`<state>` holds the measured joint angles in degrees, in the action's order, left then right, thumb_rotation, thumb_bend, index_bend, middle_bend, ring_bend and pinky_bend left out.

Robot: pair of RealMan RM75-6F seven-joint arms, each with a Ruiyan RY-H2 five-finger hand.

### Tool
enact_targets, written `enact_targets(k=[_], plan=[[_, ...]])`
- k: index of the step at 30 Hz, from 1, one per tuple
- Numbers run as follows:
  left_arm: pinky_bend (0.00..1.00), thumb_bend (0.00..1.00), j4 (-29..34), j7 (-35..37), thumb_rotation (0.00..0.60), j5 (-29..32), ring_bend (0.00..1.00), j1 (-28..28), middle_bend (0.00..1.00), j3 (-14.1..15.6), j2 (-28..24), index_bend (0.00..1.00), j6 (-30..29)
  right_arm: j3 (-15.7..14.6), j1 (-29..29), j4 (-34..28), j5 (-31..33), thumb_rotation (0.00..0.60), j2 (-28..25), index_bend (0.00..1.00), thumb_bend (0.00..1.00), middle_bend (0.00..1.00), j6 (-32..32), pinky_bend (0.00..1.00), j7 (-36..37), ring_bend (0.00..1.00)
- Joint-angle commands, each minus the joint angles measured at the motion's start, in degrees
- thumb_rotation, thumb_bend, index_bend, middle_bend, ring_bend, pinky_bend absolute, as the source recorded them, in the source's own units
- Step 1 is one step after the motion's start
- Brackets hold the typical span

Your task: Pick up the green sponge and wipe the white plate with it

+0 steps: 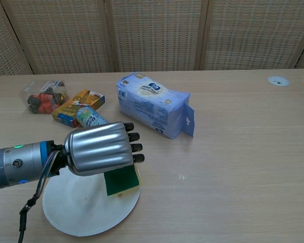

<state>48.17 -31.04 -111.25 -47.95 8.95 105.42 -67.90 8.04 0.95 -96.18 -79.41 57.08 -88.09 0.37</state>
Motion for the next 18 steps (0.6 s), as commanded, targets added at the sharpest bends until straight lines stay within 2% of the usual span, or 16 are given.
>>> enact_targets(k=[1, 13, 15, 18], plan=[[0.45, 0.16, -1.75, -0.28, 0.600, -0.06, 0.43, 0.10, 0.64, 0.27, 1.35, 0.71, 0.67, 0.02, 0.01, 0.02, 0.02, 0.600, -0.02, 0.00, 0.00, 0.00, 0.02, 0.00, 0.10, 0.00], [0.45, 0.17, -5.09, 0.07, 0.600, -0.71, 0.43, 0.40, 0.64, 1.44, 3.34, 0.71, 0.68, -0.01, -0.03, 0.05, -0.13, 0.600, -0.28, 0.00, 0.00, 0.00, 0.04, 0.00, 0.69, 0.00], [0.45, 0.17, -3.84, 1.29, 0.600, 0.16, 0.43, 0.36, 0.64, -0.44, 2.78, 0.71, -2.06, -0.04, -0.19, -0.02, -0.30, 0.600, -0.36, 0.00, 0.00, 0.00, -0.26, 0.00, 0.86, 0.00], [0.45, 0.17, -2.06, 1.71, 0.600, 0.53, 0.43, -0.13, 0.64, -1.64, 1.75, 0.71, -3.44, -0.08, -0.27, -0.05, -0.42, 0.600, -0.42, 0.00, 0.00, 0.00, -0.39, 0.00, 0.96, 0.00]])
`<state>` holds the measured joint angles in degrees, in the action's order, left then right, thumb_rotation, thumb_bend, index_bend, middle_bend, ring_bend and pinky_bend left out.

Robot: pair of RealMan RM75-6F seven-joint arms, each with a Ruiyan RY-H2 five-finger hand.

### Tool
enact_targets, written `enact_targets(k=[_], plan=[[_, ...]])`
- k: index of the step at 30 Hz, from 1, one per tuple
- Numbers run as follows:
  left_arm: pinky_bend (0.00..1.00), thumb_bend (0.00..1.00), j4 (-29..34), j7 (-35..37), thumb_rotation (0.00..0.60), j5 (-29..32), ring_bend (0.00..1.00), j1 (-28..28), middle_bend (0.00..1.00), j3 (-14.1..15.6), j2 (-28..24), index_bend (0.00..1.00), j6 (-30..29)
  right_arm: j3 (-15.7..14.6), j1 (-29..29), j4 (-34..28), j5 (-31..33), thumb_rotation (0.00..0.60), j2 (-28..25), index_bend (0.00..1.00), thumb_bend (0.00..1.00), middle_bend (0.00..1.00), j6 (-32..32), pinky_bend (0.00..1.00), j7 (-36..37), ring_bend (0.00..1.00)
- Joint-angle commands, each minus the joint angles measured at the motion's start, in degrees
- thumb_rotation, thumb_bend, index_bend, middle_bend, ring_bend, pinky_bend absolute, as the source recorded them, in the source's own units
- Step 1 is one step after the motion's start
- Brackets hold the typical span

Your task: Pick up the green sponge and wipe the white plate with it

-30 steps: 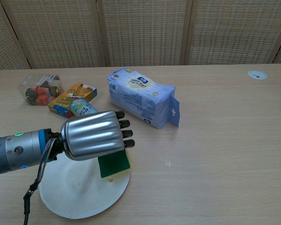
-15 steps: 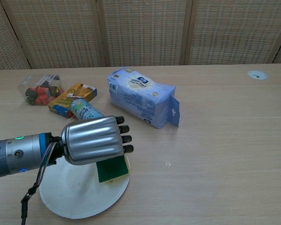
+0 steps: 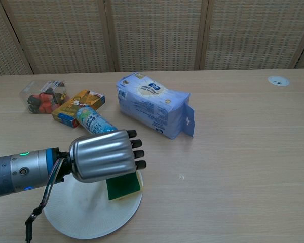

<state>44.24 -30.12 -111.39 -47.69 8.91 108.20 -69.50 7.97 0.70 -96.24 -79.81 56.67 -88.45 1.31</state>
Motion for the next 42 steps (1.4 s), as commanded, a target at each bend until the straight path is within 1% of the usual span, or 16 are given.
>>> enact_targets(k=[1, 5, 8, 11, 17, 23, 27, 32, 35, 38, 42], plan=[[0.45, 0.17, 2.28, 0.79, 0.600, 0.77, 0.43, -0.50, 0.64, -1.86, -1.25, 0.71, -2.03, -0.02, -0.02, 0.01, -0.06, 0.600, -0.01, 0.00, 0.00, 0.00, -0.05, 0.00, 0.01, 0.00], [0.45, 0.17, 4.20, 0.12, 0.600, 0.99, 0.43, -1.05, 0.64, -2.43, -2.20, 0.71, -1.68, -0.07, 0.01, -0.02, -0.14, 0.600, 0.00, 0.00, 0.00, 0.00, 0.02, 0.00, -0.05, 0.00], [0.45, 0.17, 5.00, -0.72, 0.600, 0.94, 0.43, -1.20, 0.64, -1.80, -2.40, 0.71, 0.00, -0.07, -0.03, -0.01, -0.12, 0.600, -0.01, 0.00, 0.00, 0.00, -0.02, 0.00, -0.01, 0.00], [0.45, 0.17, 4.04, -1.18, 0.600, 0.77, 0.43, -0.93, 0.64, -0.68, -1.36, 0.71, 1.79, -0.03, 0.01, 0.02, -0.02, 0.600, -0.09, 0.00, 0.00, 0.00, 0.11, 0.00, 0.16, 0.00], [0.45, 0.17, 1.03, -1.35, 0.600, 0.22, 0.43, -0.58, 0.64, 0.62, 0.55, 0.71, 3.00, -0.03, 0.08, 0.12, 0.03, 0.600, -0.17, 0.00, 0.00, 0.00, 0.31, 0.00, 0.35, 0.00], [0.45, 0.17, -2.05, -0.85, 0.600, 0.00, 0.43, 0.03, 0.64, 1.23, 2.18, 0.71, 2.57, -0.03, 0.09, 0.17, 0.02, 0.600, -0.21, 0.00, 0.00, 0.00, 0.35, 0.00, 0.52, 0.00], [0.45, 0.17, -2.88, -0.48, 0.600, -0.19, 0.43, 0.15, 0.64, 1.44, 2.64, 0.71, 2.09, -0.04, 0.09, 0.13, -0.02, 0.600, -0.22, 0.00, 0.00, 0.00, 0.33, 0.00, 0.44, 0.00], [0.45, 0.17, -1.78, 1.30, 0.600, 0.58, 0.43, -0.32, 0.64, -0.97, 2.14, 0.71, -1.90, -0.07, 0.02, 0.03, -0.12, 0.600, -0.26, 0.00, 0.00, 0.00, 0.20, 0.00, 0.52, 0.00], [0.45, 0.17, -0.24, 0.93, 0.600, 0.95, 0.43, -1.00, 0.64, -1.92, 1.22, 0.71, -2.15, -0.11, 0.01, -0.06, -0.22, 0.600, -0.28, 0.00, 0.00, 0.00, 0.15, 0.00, 0.42, 0.00], [0.45, 0.17, 0.77, 0.16, 0.600, 1.14, 0.43, -1.40, 0.64, -2.11, 0.72, 0.71, -1.35, -0.11, -0.01, -0.11, -0.23, 0.600, -0.31, 0.00, 0.00, 0.00, 0.10, 0.00, 0.44, 0.00], [0.45, 0.17, 1.20, -1.09, 0.600, 0.88, 0.43, -1.67, 0.64, -1.46, 0.80, 0.71, 0.19, -0.10, -0.04, -0.06, -0.20, 0.600, -0.34, 0.00, 0.00, 0.00, 0.10, 0.00, 0.58, 0.00]])
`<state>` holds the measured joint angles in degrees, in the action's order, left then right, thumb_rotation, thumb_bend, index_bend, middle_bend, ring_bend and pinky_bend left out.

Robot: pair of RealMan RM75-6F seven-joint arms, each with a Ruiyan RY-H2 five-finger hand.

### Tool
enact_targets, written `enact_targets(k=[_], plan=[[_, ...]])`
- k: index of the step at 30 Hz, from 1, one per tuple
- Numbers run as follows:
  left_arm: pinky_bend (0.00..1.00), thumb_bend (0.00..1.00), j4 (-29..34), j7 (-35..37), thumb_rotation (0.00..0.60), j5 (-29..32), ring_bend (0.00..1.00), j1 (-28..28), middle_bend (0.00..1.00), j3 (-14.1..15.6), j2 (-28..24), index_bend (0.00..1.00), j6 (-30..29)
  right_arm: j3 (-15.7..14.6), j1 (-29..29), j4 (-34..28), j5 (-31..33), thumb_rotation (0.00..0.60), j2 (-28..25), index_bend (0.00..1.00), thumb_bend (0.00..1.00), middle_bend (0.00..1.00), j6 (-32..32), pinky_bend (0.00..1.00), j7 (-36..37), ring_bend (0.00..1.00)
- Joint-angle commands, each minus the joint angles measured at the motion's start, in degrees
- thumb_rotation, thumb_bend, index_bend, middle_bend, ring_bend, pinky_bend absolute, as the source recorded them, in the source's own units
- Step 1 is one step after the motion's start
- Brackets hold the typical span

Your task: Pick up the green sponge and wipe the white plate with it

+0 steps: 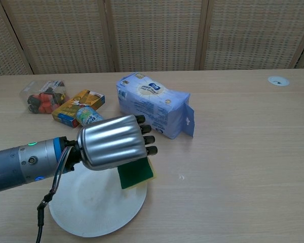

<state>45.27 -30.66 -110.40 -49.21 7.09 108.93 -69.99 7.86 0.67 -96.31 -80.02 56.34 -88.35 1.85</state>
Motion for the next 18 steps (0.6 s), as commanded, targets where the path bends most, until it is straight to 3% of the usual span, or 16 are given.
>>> enact_targets(k=[1, 10, 18], plan=[[0.45, 0.17, 0.05, -0.79, 0.600, -0.27, 0.43, -0.18, 0.64, 0.65, 0.27, 0.71, 1.09, 0.01, 0.00, 0.00, 0.00, 0.600, -0.04, 0.00, 0.00, 0.00, 0.01, 0.00, 0.09, 0.00], [0.46, 0.20, -2.74, -2.50, 0.600, -1.38, 0.43, -0.30, 0.64, 2.31, 2.25, 0.71, 2.83, 0.01, 0.05, 0.05, 0.08, 0.600, -0.12, 0.00, 0.00, 0.00, 0.19, 0.00, 0.25, 0.00], [0.46, 0.20, -3.77, -3.22, 0.600, -1.41, 0.43, 0.04, 0.64, 2.82, 0.37, 0.71, 2.52, 0.10, -0.10, 0.07, 0.07, 0.600, -0.27, 0.00, 0.00, 0.00, -0.10, 0.00, 0.72, 0.00]])
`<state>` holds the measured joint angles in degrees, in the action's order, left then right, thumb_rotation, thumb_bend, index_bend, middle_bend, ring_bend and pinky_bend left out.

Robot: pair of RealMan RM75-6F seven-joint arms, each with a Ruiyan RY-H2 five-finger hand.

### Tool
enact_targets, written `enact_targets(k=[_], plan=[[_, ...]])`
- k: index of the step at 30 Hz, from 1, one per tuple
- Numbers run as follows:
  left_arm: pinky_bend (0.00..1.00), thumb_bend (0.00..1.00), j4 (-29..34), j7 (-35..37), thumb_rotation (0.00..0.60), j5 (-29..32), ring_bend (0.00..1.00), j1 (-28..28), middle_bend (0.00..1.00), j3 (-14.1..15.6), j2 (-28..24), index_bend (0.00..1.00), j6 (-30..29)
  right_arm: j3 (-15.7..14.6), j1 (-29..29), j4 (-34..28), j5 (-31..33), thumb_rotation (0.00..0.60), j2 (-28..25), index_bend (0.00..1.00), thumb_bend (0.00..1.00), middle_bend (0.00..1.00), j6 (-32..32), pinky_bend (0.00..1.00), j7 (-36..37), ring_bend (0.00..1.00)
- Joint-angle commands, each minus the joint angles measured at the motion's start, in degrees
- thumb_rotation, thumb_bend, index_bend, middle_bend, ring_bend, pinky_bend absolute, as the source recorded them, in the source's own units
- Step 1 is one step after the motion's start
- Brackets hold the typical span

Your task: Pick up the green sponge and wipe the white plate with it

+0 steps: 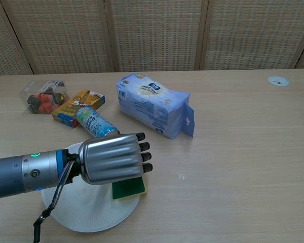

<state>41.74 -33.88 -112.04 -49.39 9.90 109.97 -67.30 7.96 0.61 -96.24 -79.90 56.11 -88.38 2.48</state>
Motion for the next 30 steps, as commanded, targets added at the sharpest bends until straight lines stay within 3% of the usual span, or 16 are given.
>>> enact_targets(k=[1, 7, 16, 22, 30], plan=[[0.46, 0.20, -0.41, 0.10, 0.600, 0.39, 0.43, 0.43, 0.64, 0.05, -1.16, 0.71, -0.33, -0.01, -0.07, 0.00, -0.10, 0.600, -0.06, 0.00, 0.00, 0.00, -0.12, 0.00, 0.15, 0.00], [0.46, 0.20, -1.69, 1.33, 0.600, 0.96, 0.43, 1.96, 0.64, 0.70, -2.44, 0.71, -1.30, -0.05, -0.20, 0.00, -0.24, 0.600, -0.13, 0.00, 0.00, 0.00, -0.35, 0.00, 0.29, 0.00], [0.46, 0.20, 1.63, 7.33, 0.600, 3.24, 0.43, 3.17, 0.64, -2.13, -3.34, 0.71, -6.86, -0.06, -0.17, -0.03, -0.26, 0.600, -0.08, 0.00, 0.00, 0.00, -0.30, 0.00, 0.16, 0.00], [0.46, 0.20, 2.24, 6.29, 0.600, 3.45, 0.43, 3.31, 0.64, -1.97, -3.55, 0.71, -5.59, -0.10, -0.18, -0.12, -0.36, 0.600, -0.11, 0.00, 0.00, 0.00, -0.33, 0.00, 0.13, 0.00], [0.46, 0.20, -1.67, 5.57, 0.600, 3.23, 0.43, 3.52, 0.64, -0.84, -1.36, 0.71, -2.99, -0.08, -0.26, -0.09, -0.31, 0.600, -0.25, 0.00, 0.00, 0.00, -0.37, 0.00, 0.43, 0.00]])
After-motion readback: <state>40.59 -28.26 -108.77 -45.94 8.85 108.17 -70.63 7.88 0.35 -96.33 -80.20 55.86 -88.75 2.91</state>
